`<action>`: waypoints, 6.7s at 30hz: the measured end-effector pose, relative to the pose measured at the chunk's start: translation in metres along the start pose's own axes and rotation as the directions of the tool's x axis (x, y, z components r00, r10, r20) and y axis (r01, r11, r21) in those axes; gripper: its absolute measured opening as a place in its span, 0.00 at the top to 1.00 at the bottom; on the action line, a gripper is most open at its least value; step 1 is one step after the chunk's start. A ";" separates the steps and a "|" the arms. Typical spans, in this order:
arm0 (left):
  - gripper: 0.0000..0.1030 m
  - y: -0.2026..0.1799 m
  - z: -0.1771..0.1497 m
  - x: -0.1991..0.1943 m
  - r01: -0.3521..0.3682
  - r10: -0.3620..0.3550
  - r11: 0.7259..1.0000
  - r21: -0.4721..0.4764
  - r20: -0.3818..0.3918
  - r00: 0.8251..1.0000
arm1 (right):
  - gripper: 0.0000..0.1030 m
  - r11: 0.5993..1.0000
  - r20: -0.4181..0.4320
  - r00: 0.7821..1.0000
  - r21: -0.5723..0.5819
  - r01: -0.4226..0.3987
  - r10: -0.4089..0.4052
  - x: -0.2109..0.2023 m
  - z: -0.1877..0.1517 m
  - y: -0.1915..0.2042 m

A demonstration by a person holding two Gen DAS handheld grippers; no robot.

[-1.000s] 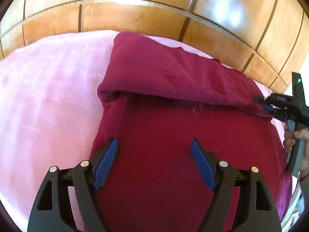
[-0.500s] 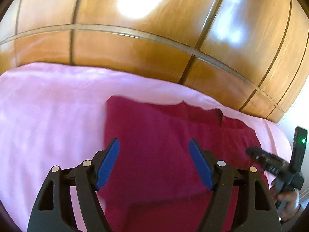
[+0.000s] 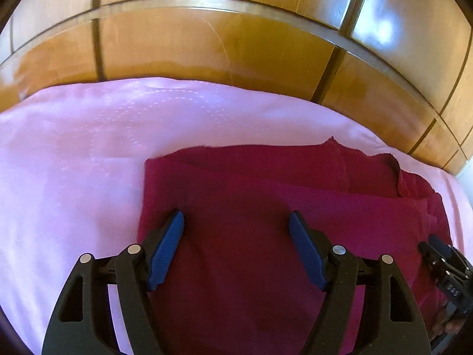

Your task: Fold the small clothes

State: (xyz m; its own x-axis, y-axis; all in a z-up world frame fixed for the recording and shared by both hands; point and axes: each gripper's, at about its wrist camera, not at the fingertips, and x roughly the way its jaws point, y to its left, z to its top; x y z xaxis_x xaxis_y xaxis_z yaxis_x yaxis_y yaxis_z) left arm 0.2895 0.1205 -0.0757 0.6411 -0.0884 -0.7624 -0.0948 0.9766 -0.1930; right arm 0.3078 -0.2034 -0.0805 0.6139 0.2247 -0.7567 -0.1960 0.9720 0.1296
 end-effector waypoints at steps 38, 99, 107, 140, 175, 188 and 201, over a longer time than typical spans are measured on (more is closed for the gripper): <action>0.23 -0.030 -0.069 -0.037 -0.027 0.025 0.992 0.119 0.019 1.000 | 0.21 0.998 -0.008 0.999 -0.056 0.034 -0.035 0.003 0.001 0.017; 0.91 0.037 -0.235 -0.234 0.322 -0.324 0.946 -0.030 -0.054 0.945 | 0.90 0.937 -0.187 0.921 0.147 -0.317 0.341 -0.224 -0.180 -0.039; 0.91 0.044 -0.169 -0.213 0.443 -0.442 0.885 -0.145 0.042 0.896 | 0.90 0.901 -0.041 0.929 0.262 -0.345 0.368 -0.201 -0.121 -0.057; 0.65 0.077 -0.163 -0.134 0.334 -0.354 0.916 -0.224 -0.059 0.933 | 0.62 0.930 -0.061 0.979 0.328 -0.164 0.194 -0.140 -0.122 -0.087; 0.44 0.070 -0.203 -0.215 0.306 -0.310 0.946 -0.111 -0.027 0.950 | 0.38 0.964 -0.117 0.982 0.238 -0.119 0.150 -0.235 -0.169 -0.088; 0.55 0.040 -0.159 -0.173 0.279 -0.278 0.960 0.032 -0.043 0.960 | 0.66 0.990 -0.079 0.997 0.142 0.003 0.008 -0.182 -0.120 -0.078; 0.93 0.044 -0.145 -0.208 0.319 -0.323 0.946 0.061 0.074 0.943 | 0.93 0.995 0.034 0.999 0.086 -0.042 0.039 -0.229 -0.090 -0.068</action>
State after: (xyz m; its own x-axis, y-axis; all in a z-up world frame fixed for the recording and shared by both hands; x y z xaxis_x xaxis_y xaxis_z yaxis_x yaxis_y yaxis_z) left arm 0.0414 0.1535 -0.0153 0.6916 -0.3848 -0.6112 0.1617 0.9073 -0.3882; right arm 0.1114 -0.3267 0.0264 0.6317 0.2645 -0.7286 -0.1551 0.9641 0.2156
